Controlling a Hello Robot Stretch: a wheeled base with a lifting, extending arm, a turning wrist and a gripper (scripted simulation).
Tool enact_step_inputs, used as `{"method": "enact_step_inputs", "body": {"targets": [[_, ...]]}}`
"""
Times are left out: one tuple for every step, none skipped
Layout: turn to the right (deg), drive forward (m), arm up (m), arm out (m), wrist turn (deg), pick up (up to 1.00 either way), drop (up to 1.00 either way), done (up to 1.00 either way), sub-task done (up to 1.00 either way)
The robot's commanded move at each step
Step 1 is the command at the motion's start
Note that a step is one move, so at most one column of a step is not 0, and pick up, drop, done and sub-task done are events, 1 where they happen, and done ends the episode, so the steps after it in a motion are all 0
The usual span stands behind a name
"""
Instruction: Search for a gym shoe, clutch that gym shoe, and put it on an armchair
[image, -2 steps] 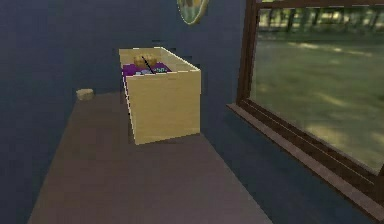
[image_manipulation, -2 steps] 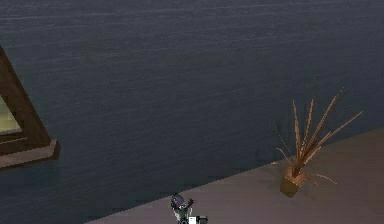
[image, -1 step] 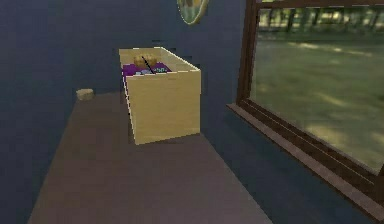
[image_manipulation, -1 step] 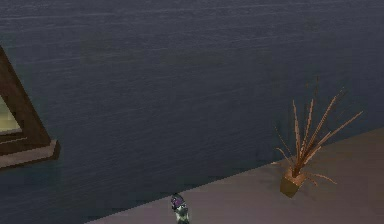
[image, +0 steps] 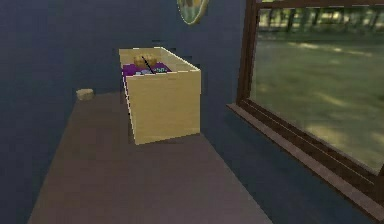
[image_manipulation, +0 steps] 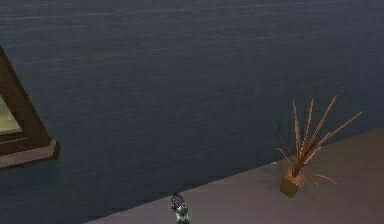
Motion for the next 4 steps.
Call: {"method": "enact_step_inputs", "body": {"targets": [[0.0,0.0,0.1,0.0,0.0,0.0,0.0,0.0,0.0],[0.0,0.0,0.5,0.0,0.0,0.0,0.0,0.0,0.0],[0.0,0.0,0.48,0.0,0.0,0.0,0.0,0.0,0.0],[0.0,0.0,0.0,0.0,-45.0,0.0,0.0,0.0,0.0]]}}
